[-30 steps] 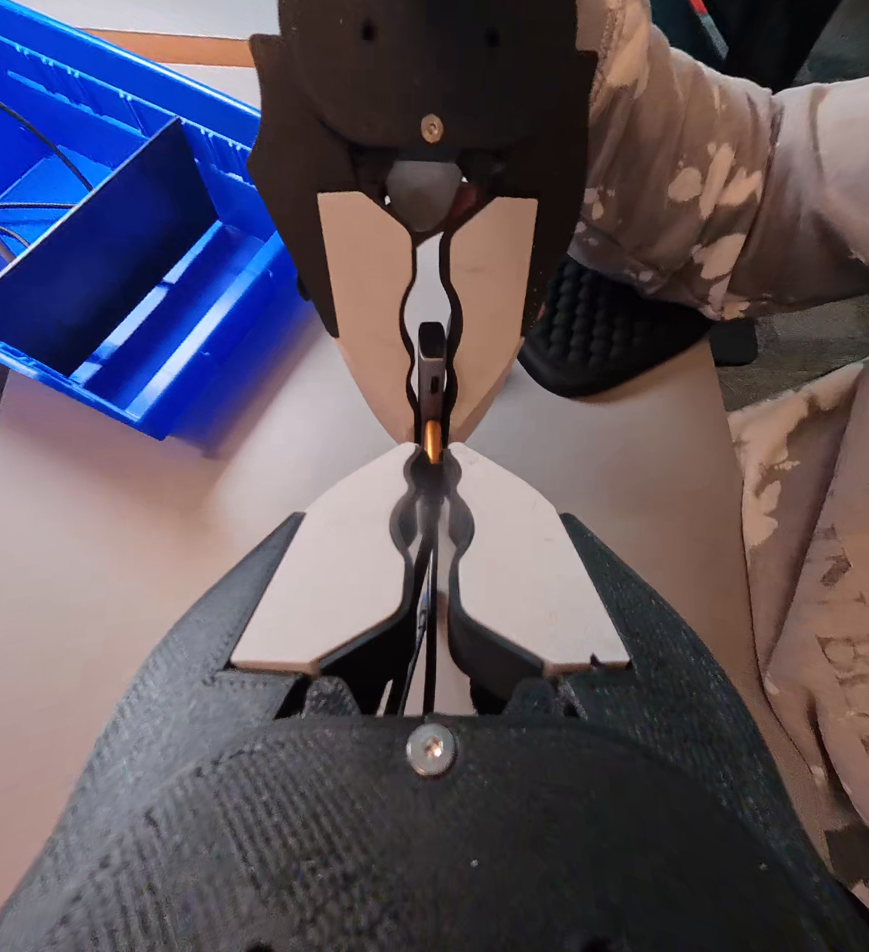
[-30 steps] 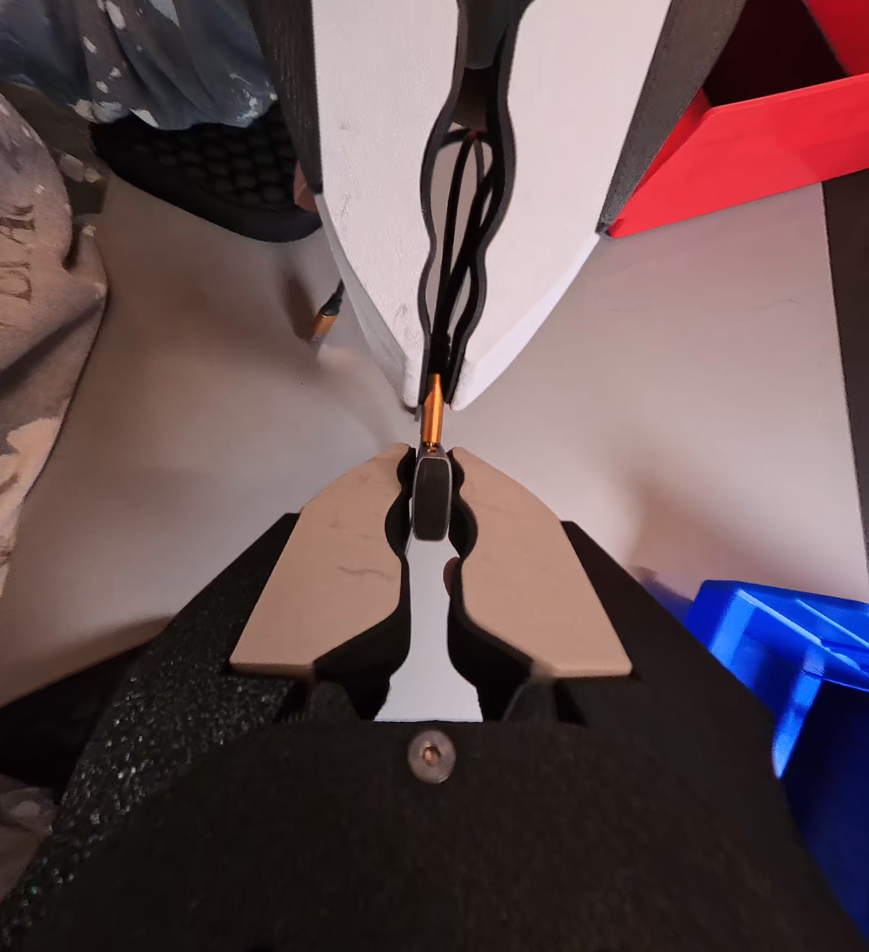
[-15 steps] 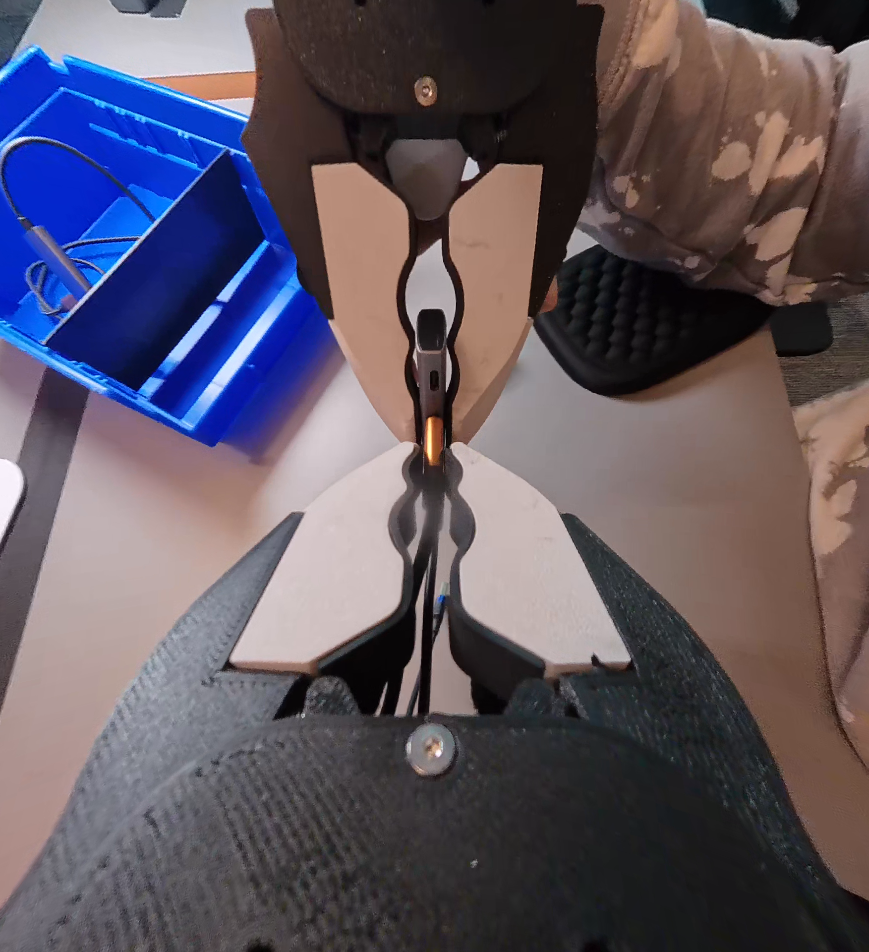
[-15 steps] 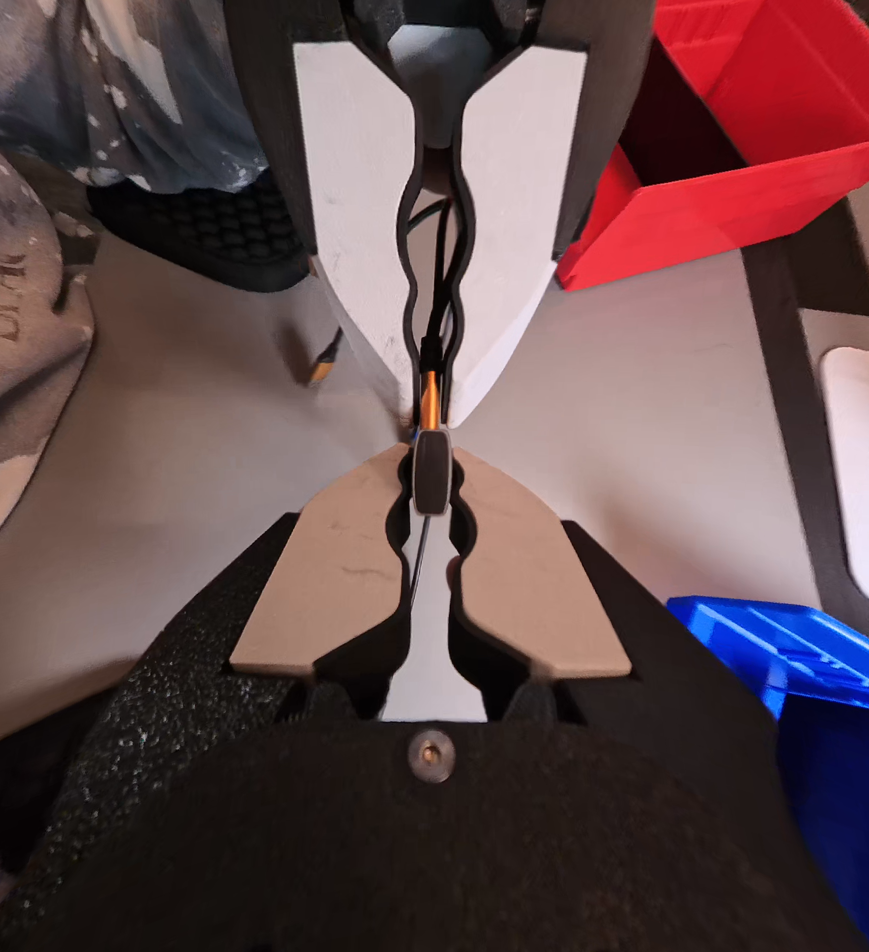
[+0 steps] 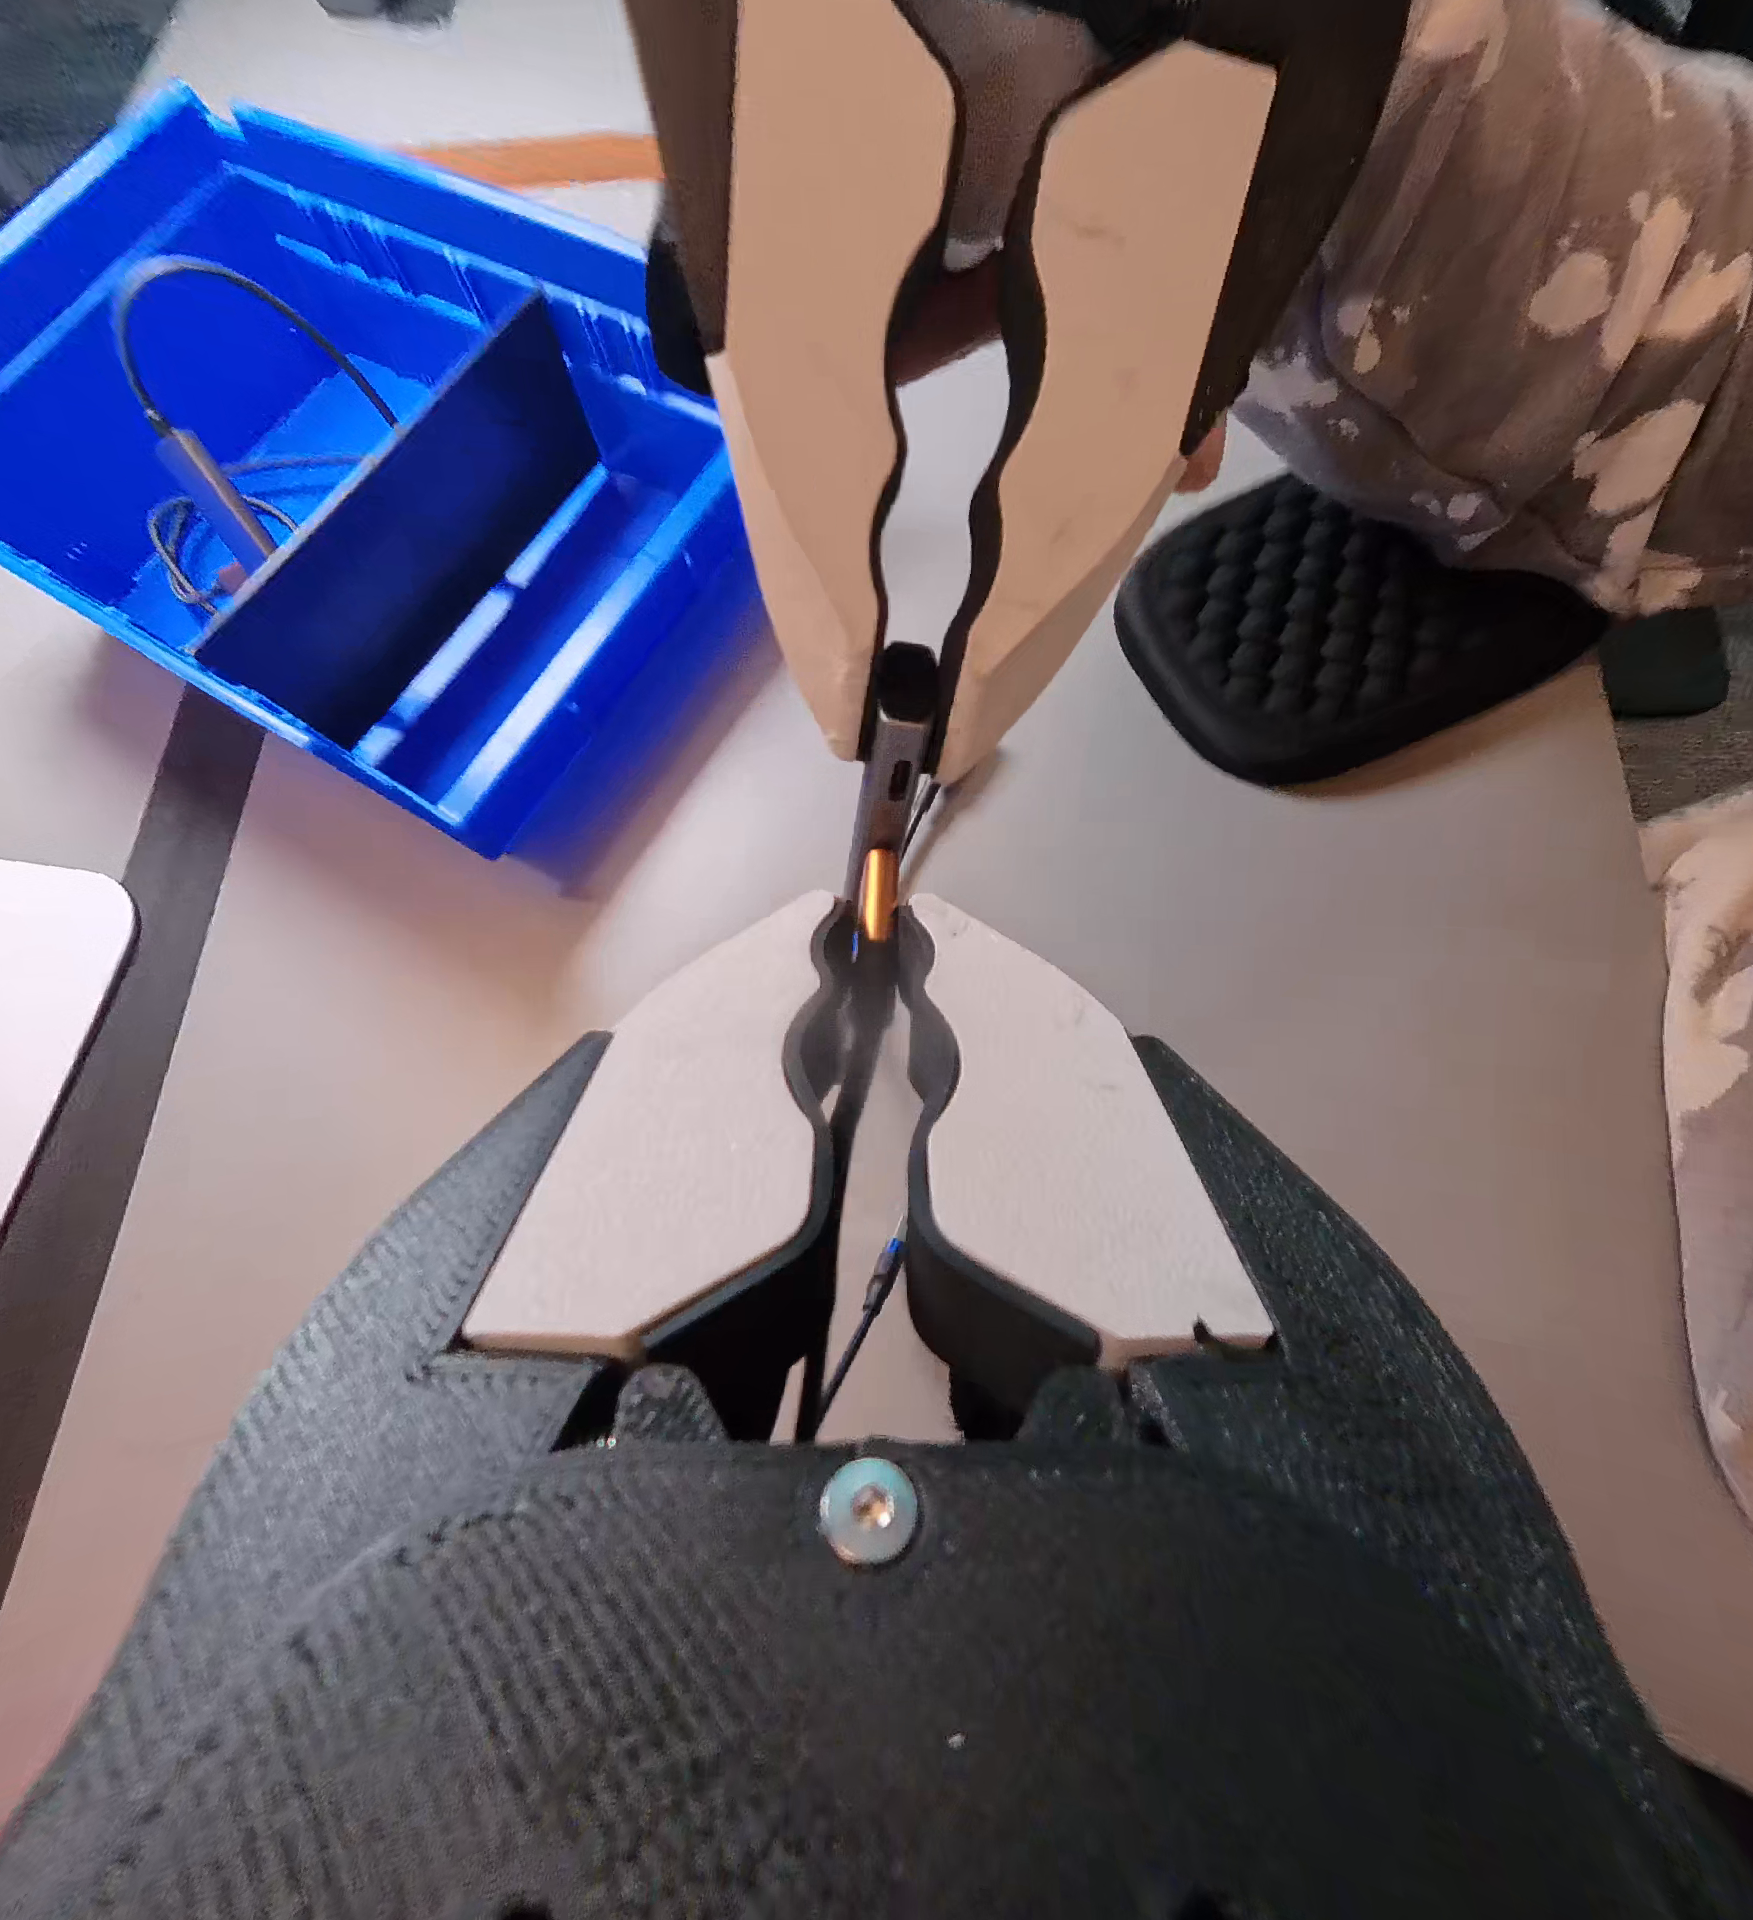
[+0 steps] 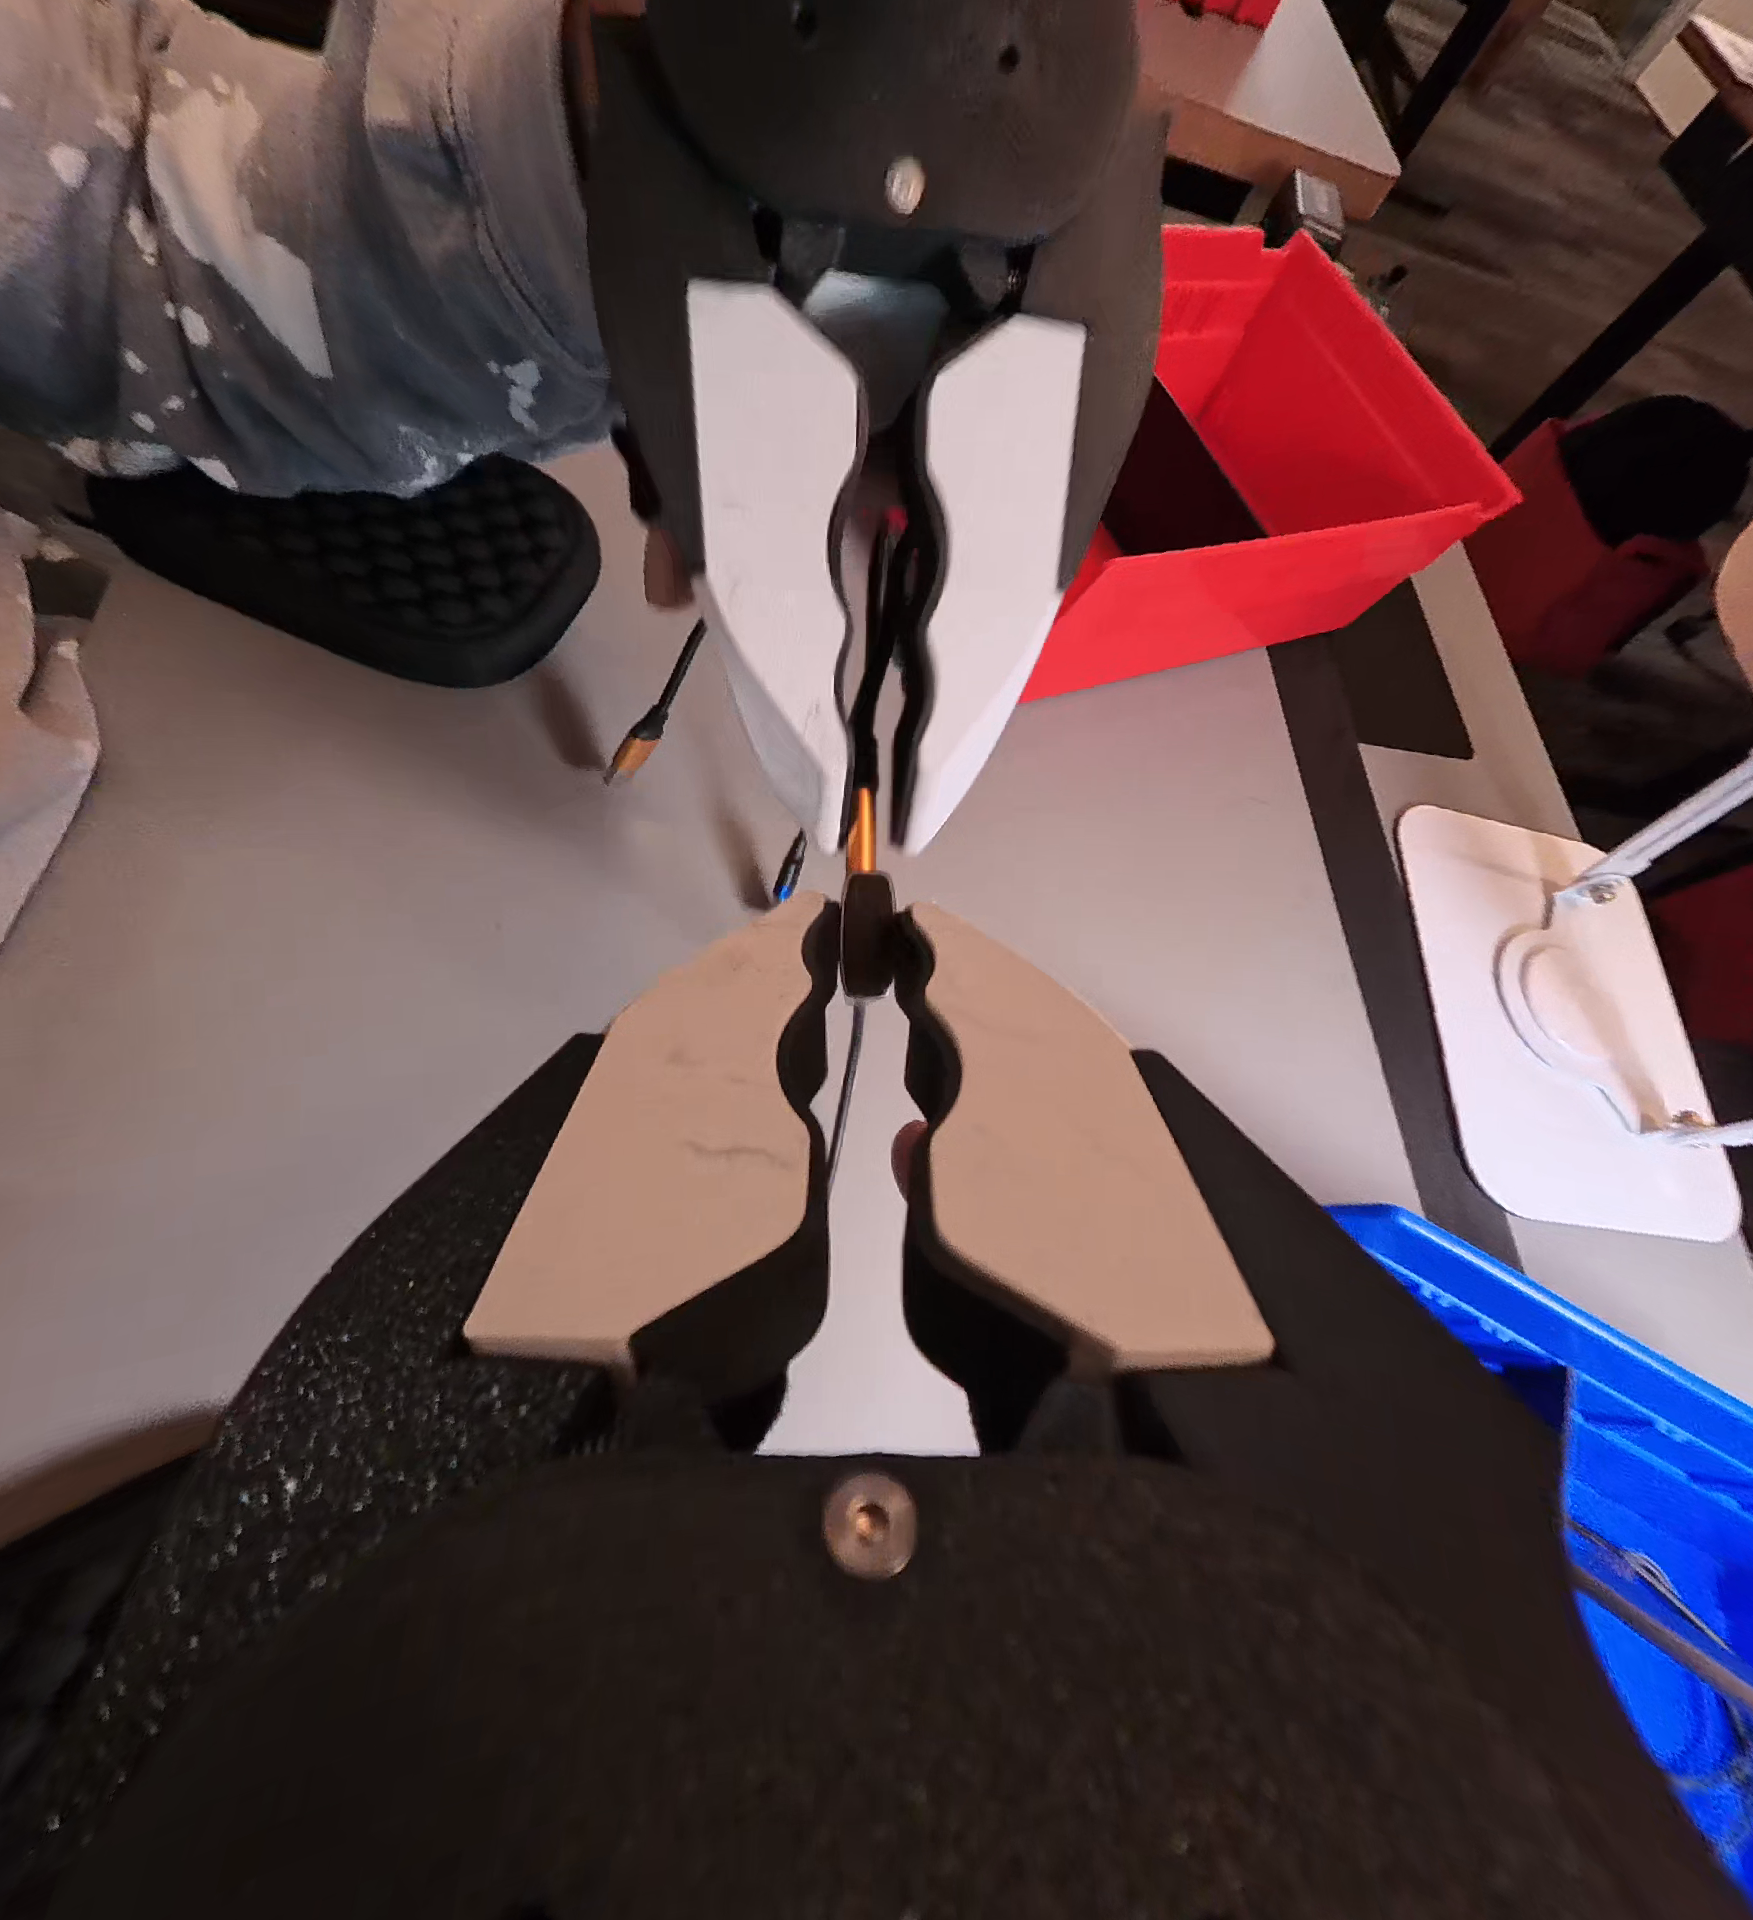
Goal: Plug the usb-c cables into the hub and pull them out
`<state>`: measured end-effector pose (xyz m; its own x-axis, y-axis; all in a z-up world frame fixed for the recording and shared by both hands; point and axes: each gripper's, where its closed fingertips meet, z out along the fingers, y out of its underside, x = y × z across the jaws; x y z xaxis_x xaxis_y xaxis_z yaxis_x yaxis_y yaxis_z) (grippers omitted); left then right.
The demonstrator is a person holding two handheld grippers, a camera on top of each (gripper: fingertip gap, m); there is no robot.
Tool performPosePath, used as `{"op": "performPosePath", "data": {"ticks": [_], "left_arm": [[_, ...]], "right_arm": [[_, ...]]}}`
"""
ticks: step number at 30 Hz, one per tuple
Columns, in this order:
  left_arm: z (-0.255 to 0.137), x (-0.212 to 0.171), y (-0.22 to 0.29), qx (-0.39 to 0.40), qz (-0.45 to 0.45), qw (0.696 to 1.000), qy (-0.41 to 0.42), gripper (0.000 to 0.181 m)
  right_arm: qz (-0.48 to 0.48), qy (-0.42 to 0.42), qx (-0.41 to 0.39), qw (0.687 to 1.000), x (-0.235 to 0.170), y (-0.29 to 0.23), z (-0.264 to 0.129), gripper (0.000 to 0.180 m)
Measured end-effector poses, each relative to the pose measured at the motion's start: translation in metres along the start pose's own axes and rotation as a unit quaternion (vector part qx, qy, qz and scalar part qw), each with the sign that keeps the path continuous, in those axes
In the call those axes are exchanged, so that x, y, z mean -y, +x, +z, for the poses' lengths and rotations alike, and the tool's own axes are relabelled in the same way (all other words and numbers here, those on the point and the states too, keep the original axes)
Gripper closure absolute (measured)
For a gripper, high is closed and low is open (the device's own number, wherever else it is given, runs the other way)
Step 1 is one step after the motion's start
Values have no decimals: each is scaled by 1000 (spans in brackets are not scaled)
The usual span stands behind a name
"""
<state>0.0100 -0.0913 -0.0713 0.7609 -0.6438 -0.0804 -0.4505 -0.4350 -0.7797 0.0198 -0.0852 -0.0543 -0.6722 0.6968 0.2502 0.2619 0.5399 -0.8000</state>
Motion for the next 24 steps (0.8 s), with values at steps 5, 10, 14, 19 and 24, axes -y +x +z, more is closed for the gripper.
{"op": "performPosePath", "data": {"ticks": [5, 10, 14, 19, 24], "left_arm": [[-59, 38, -15, 50, -27, 989, 139, 150], [-97, 7, -25, 109, -82, 975, 177, 142], [-102, -46, -16, 132, -135, 965, 184, 141], [-104, -86, -5, 165, -169, 947, 220, 142], [-107, -98, -8, 196, -167, 937, 235, 147]], "right_arm": [[-21, -20, -71, 997, 9, 20, -48, 170], [-8, -89, -167, 982, 14, 70, -118, 170], [1, -173, -259, 950, 9, 121, -167, 170], [-2, -305, -368, 878, -22, 194, -197, 170], [10, -360, -386, 849, -76, 250, -167, 170]]}}
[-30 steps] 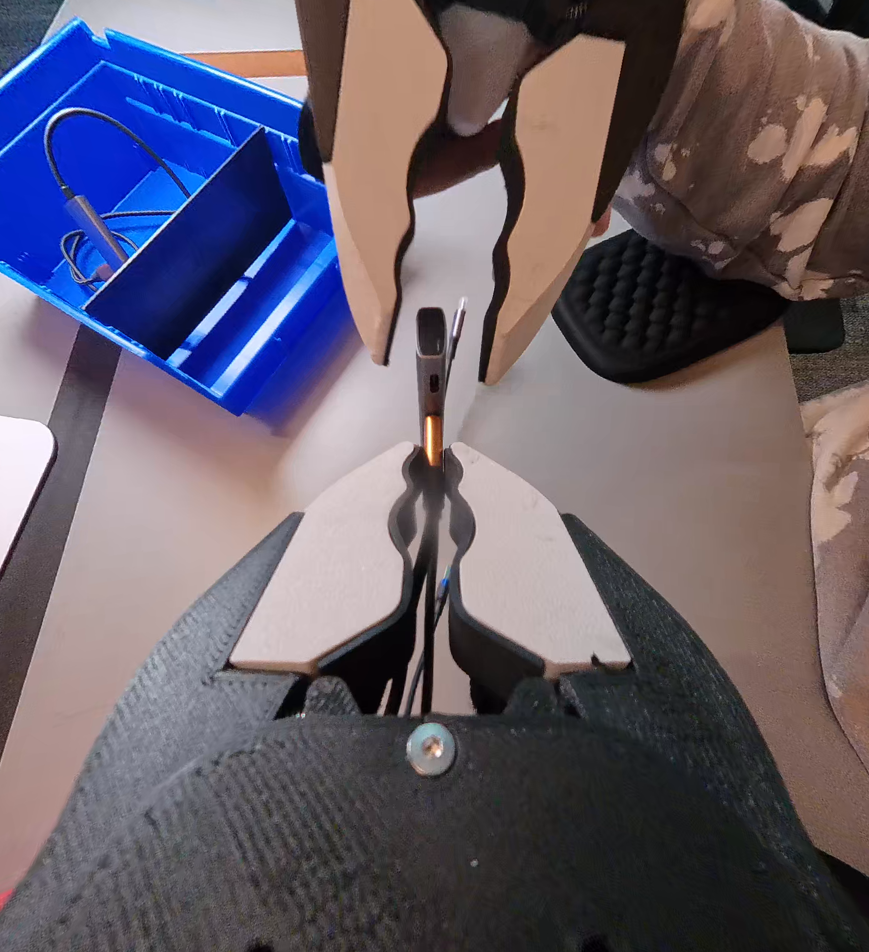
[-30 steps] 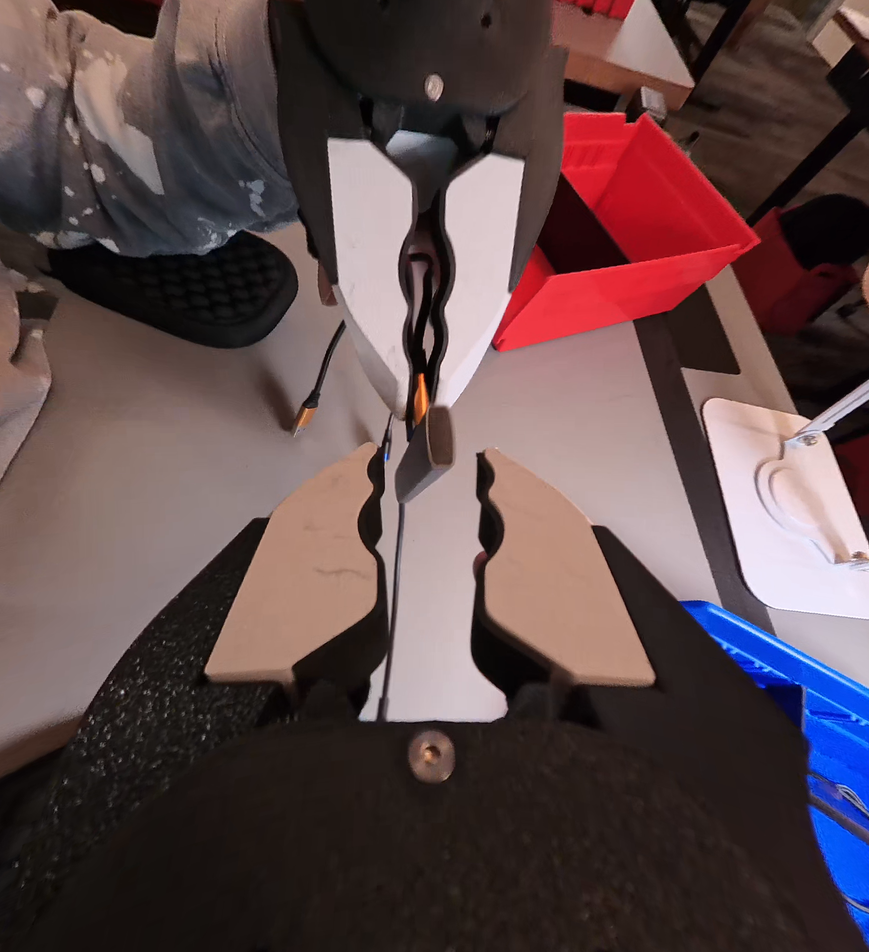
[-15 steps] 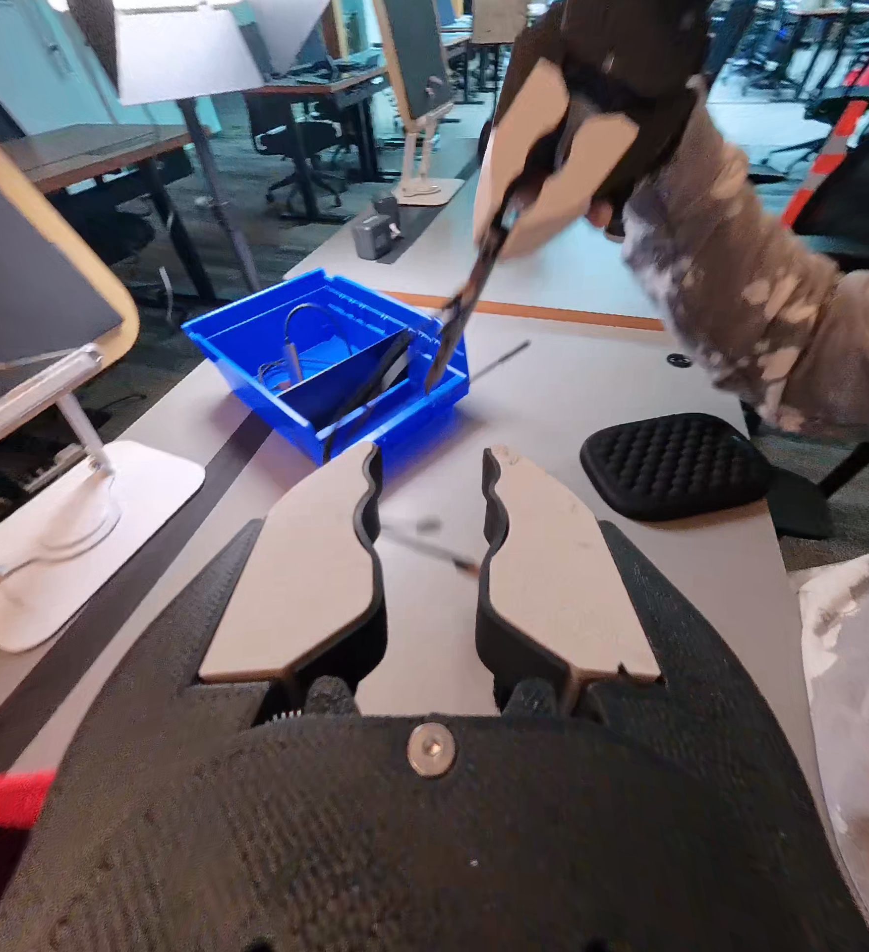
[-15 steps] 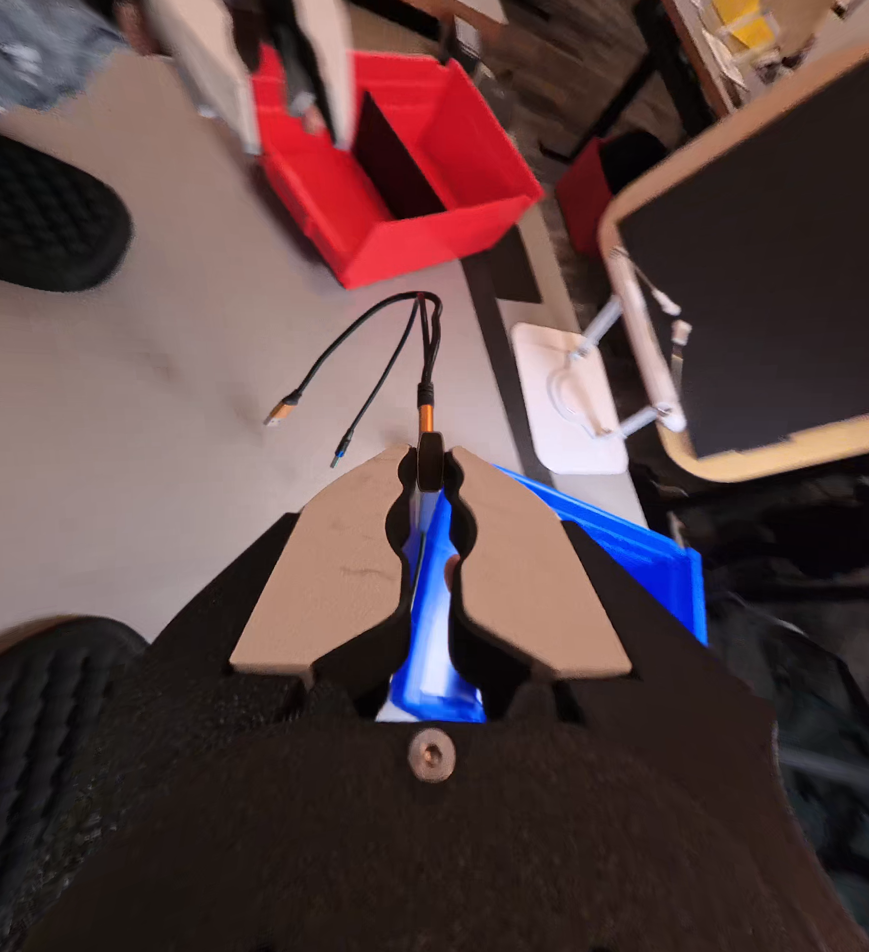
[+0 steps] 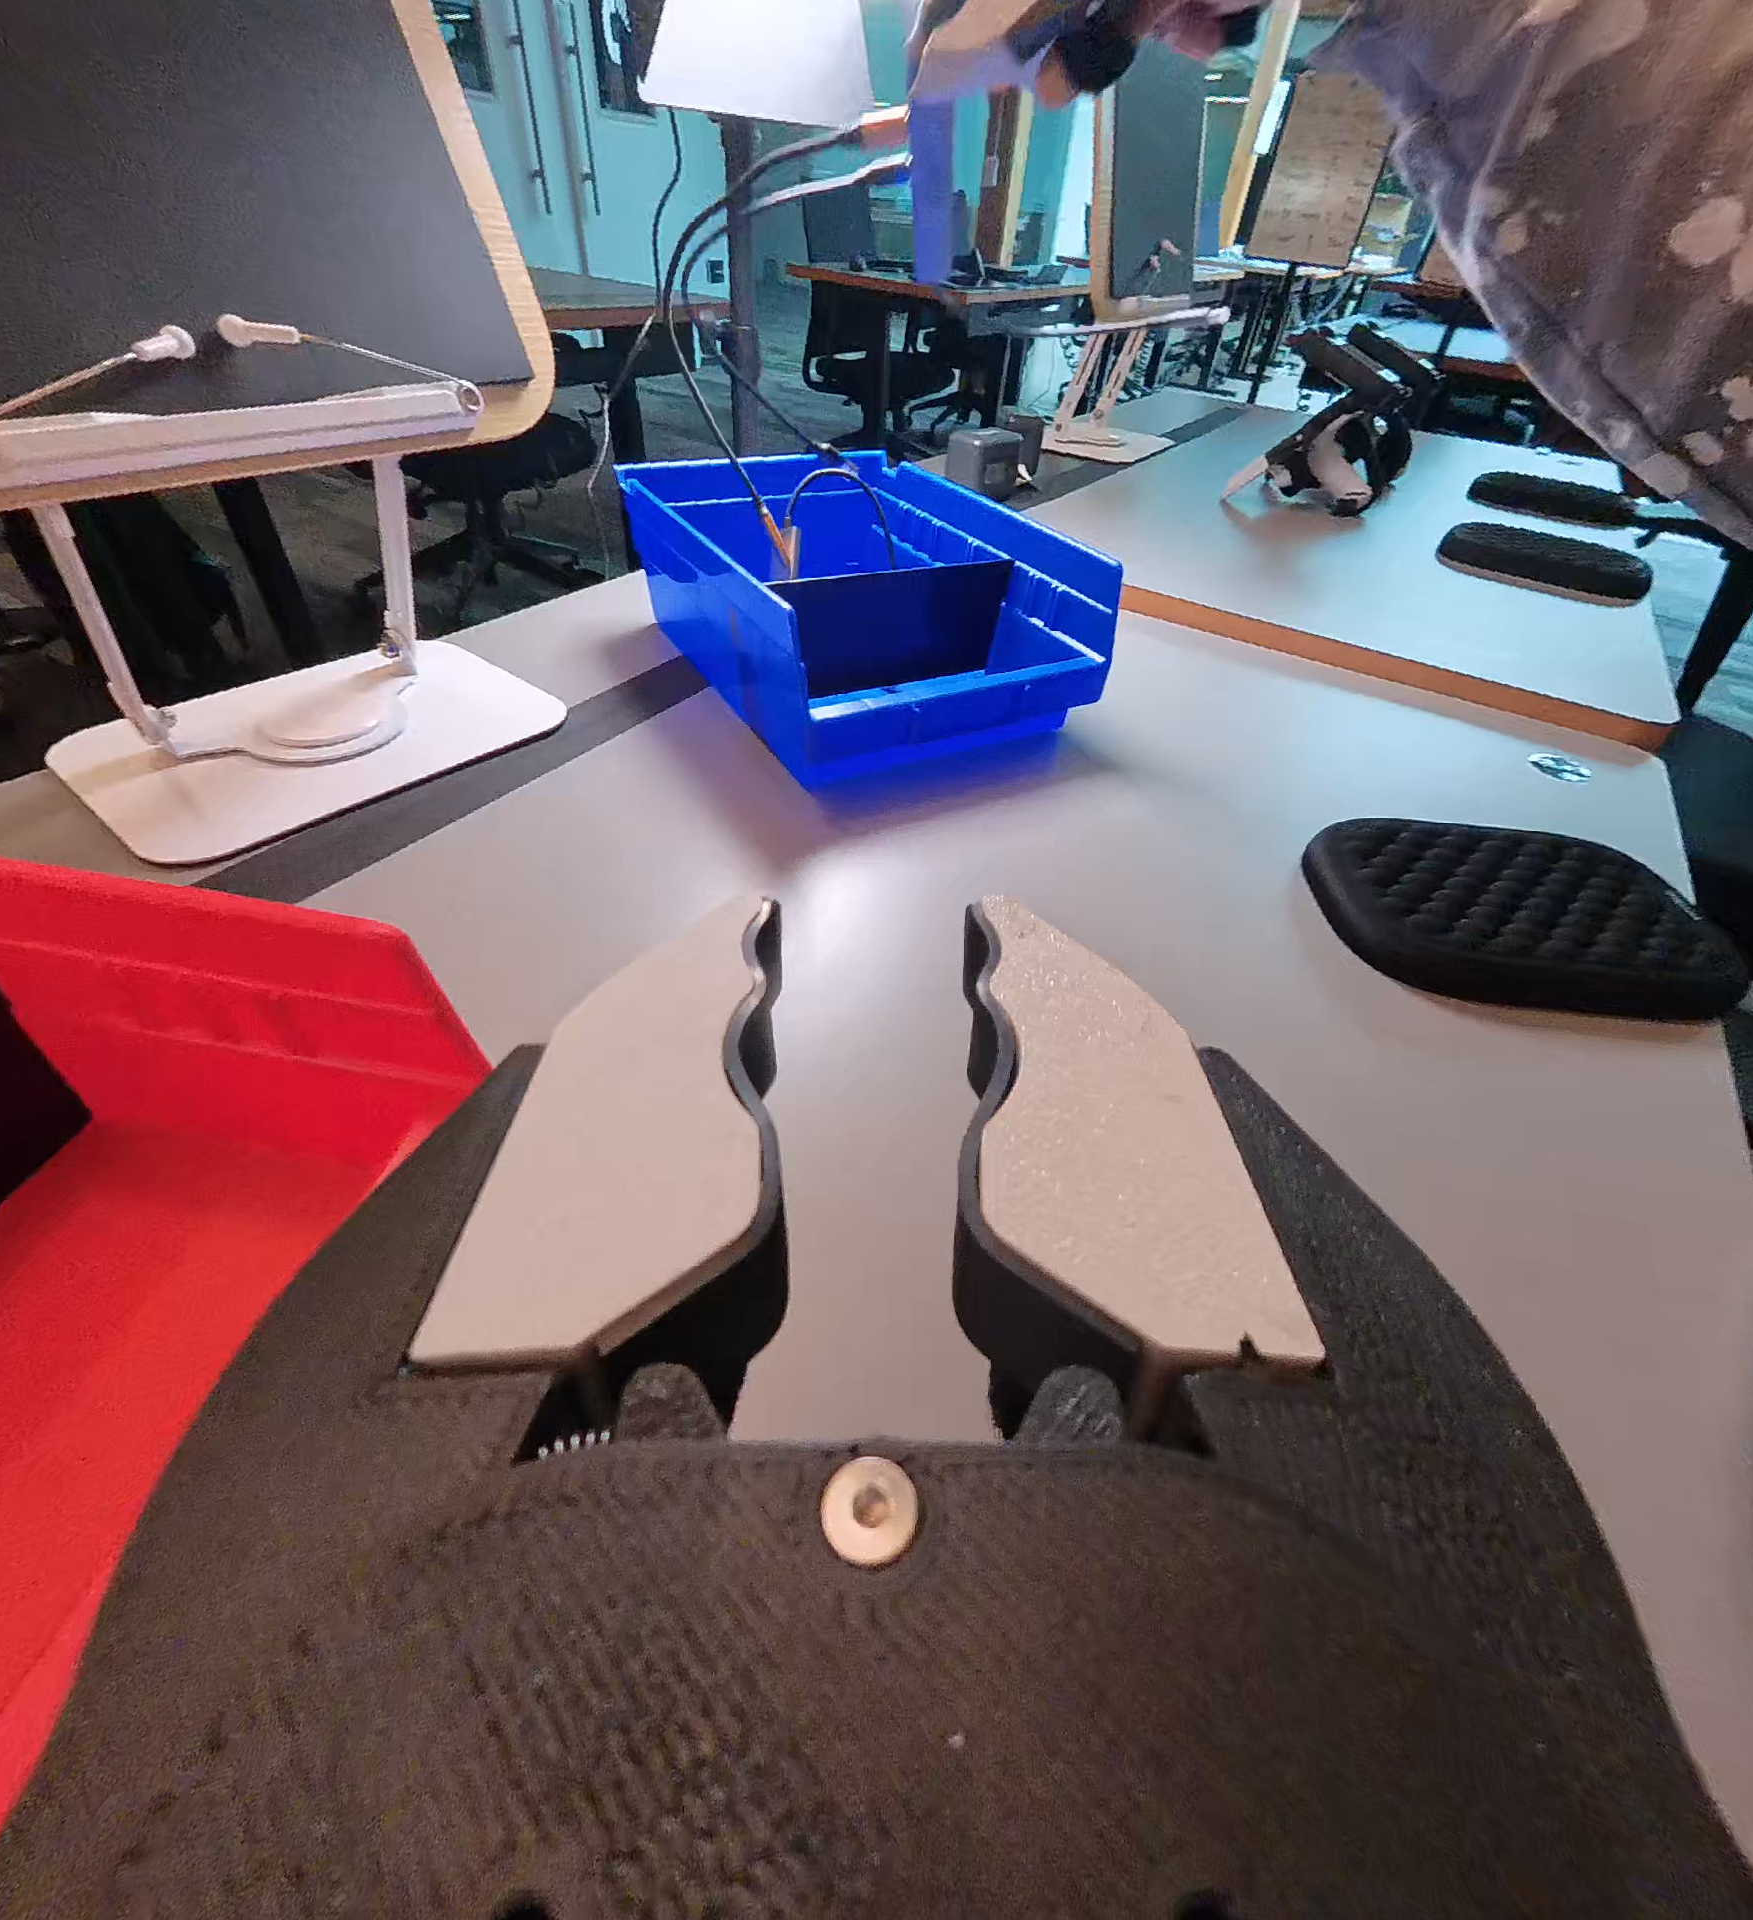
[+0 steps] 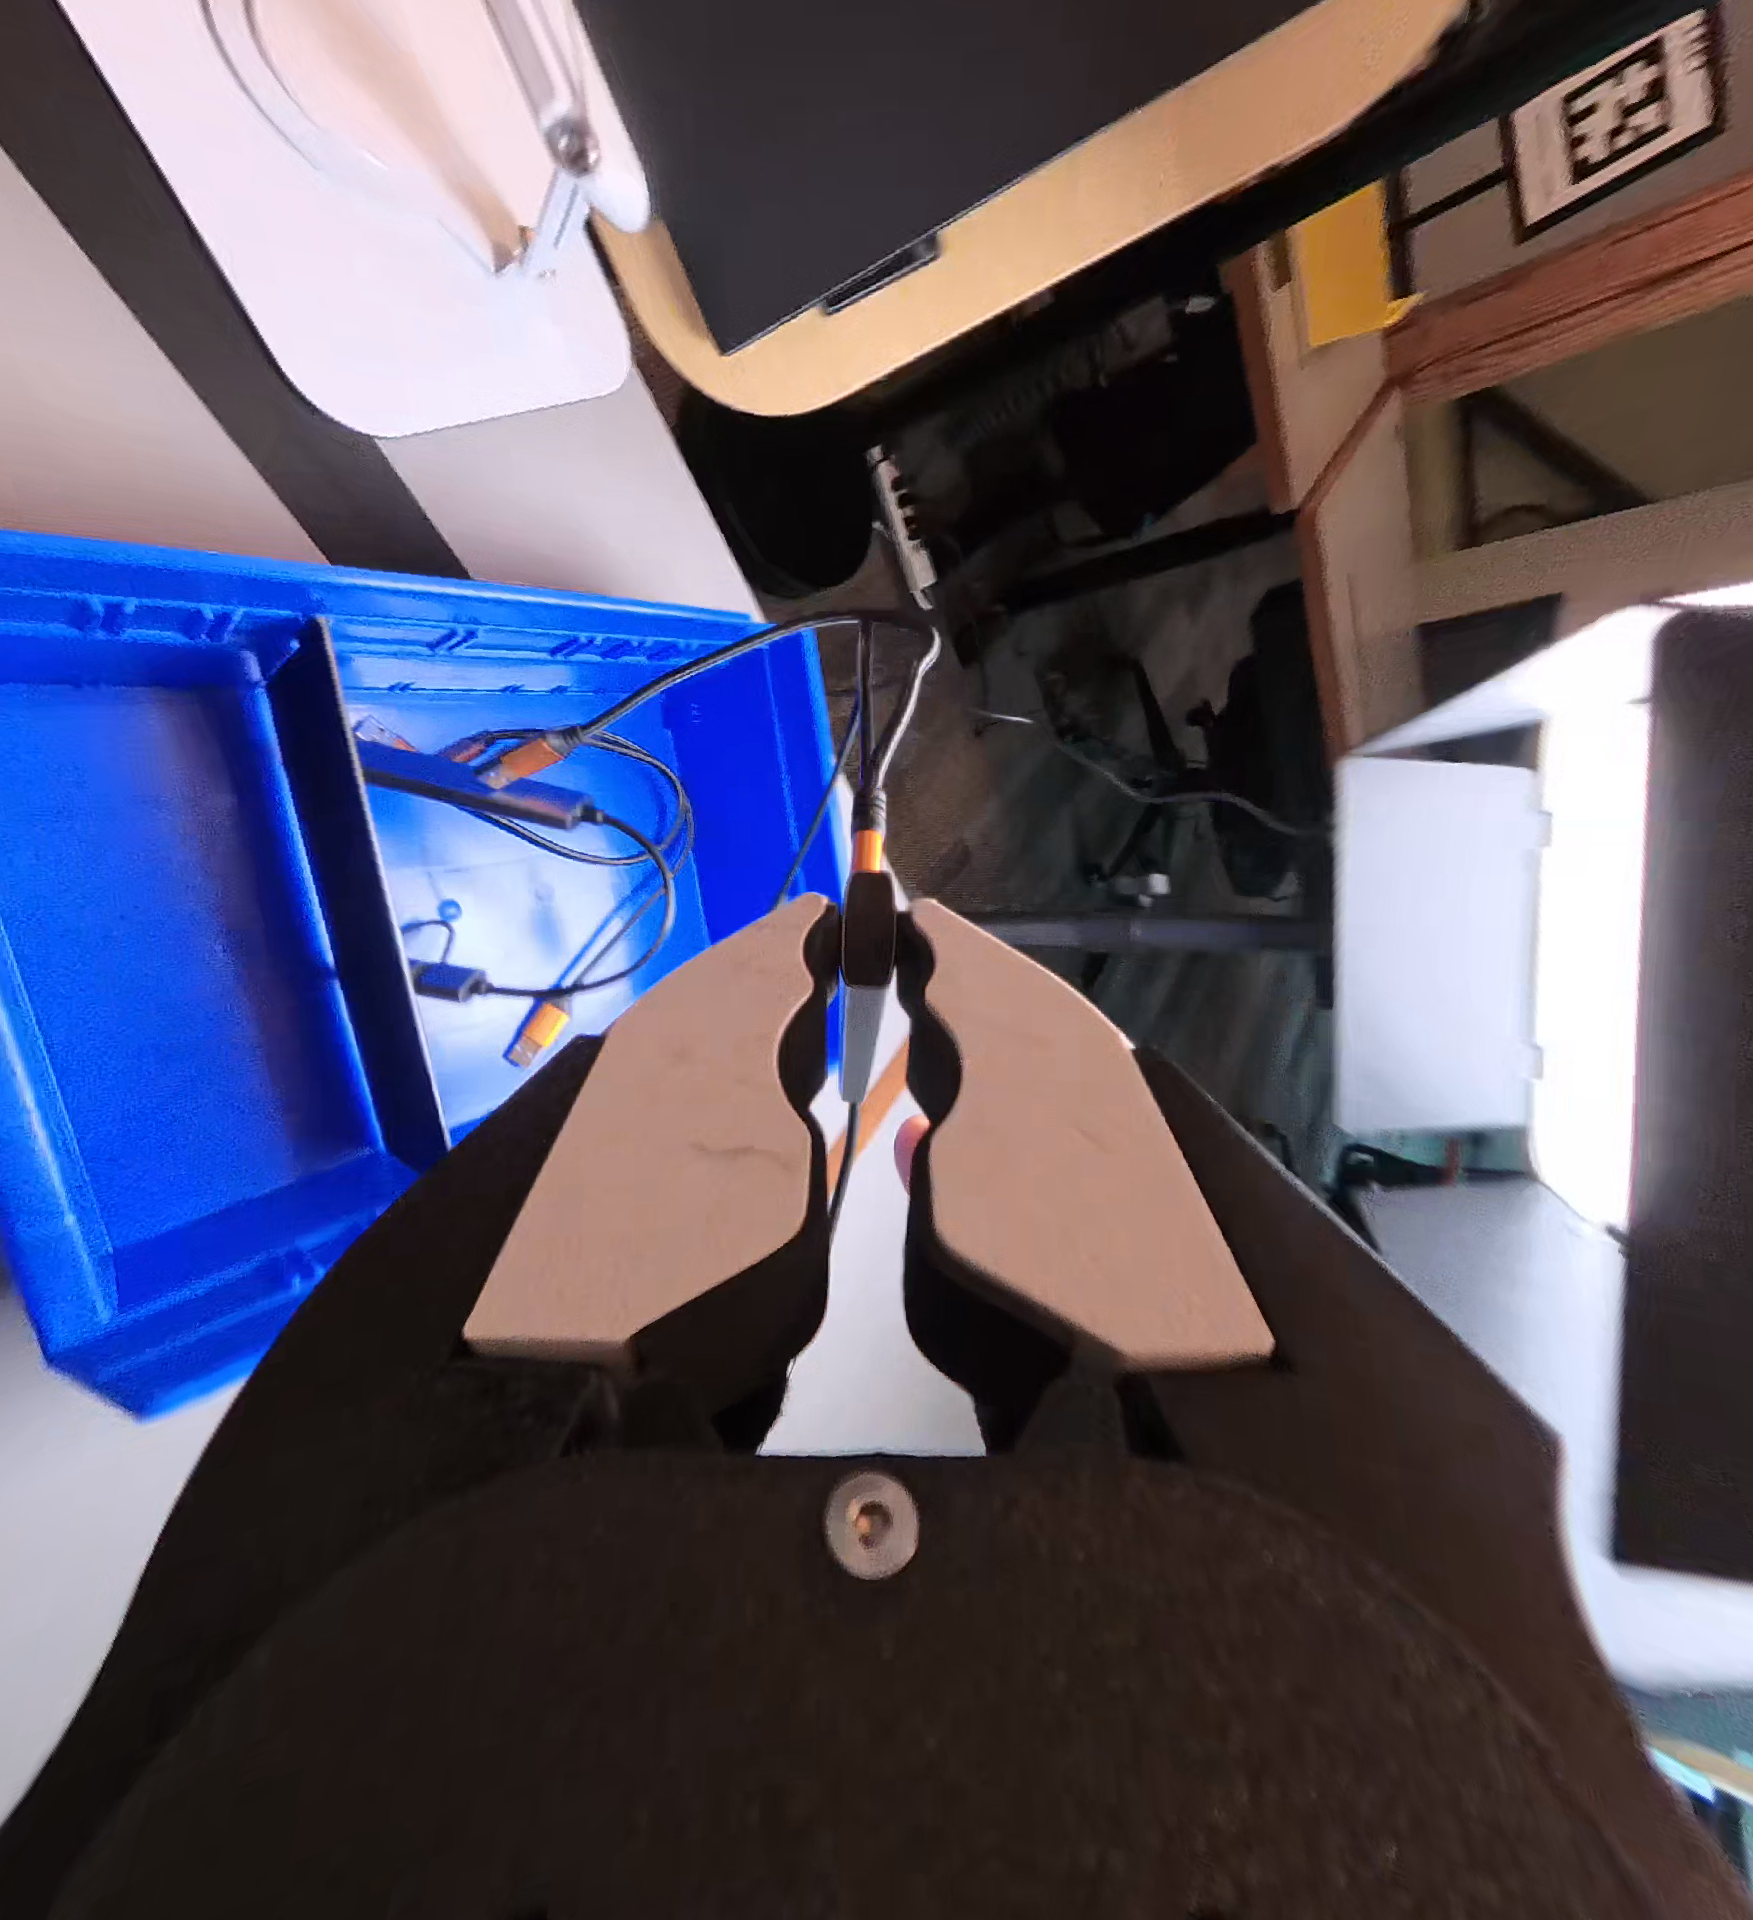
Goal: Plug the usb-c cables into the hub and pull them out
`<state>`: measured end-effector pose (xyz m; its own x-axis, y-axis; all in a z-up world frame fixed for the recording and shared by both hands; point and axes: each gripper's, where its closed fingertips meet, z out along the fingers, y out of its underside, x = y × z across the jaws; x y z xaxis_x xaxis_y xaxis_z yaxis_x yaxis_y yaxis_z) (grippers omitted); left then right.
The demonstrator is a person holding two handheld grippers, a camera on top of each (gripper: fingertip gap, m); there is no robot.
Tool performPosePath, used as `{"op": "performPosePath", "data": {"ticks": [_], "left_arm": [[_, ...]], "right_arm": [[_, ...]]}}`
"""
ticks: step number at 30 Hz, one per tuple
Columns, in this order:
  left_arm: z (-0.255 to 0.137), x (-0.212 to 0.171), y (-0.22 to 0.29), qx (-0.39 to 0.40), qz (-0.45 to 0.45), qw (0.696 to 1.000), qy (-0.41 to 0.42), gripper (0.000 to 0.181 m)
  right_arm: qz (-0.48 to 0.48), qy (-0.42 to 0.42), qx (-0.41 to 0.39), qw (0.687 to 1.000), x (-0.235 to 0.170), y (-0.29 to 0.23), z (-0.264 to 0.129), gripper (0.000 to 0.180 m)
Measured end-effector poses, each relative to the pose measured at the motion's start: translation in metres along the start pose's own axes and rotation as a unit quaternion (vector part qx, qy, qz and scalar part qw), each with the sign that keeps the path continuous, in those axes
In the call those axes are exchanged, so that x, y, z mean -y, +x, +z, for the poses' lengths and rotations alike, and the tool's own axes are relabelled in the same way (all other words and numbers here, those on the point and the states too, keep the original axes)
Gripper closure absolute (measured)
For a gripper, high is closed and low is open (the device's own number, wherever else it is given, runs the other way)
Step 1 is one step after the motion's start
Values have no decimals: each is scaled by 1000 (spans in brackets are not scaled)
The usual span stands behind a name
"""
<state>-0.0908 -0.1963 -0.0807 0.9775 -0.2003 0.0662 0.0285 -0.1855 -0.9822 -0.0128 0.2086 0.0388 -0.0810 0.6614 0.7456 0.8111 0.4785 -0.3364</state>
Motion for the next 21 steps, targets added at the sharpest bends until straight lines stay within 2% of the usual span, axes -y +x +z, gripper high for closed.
{"op": "performPosePath", "data": {"ticks": [5, 10, 13, 18, 21], "left_arm": [[4, -14, -3, 2, -1, 1000, -15, 148], [8, -22, -3, 7, 4, 1000, -26, 150], [7, -21, -11, 34, 3, 999, -23, 145], [4, -22, -20, 54, -9, 998, -22, 141], [4, -23, -24, 63, -16, 998, -22, 138]], "right_arm": [[35, 21, 60, 997, 5, -32, 77, 170], [117, 49, 116, 985, -2, -53, 124, 169], [146, 47, 156, 976, -13, -72, 137, 166], [60, -29, 188, 980, -46, -118, 144, 157], [73, -9, 184, 980, -39, -122, 131, 146]]}}
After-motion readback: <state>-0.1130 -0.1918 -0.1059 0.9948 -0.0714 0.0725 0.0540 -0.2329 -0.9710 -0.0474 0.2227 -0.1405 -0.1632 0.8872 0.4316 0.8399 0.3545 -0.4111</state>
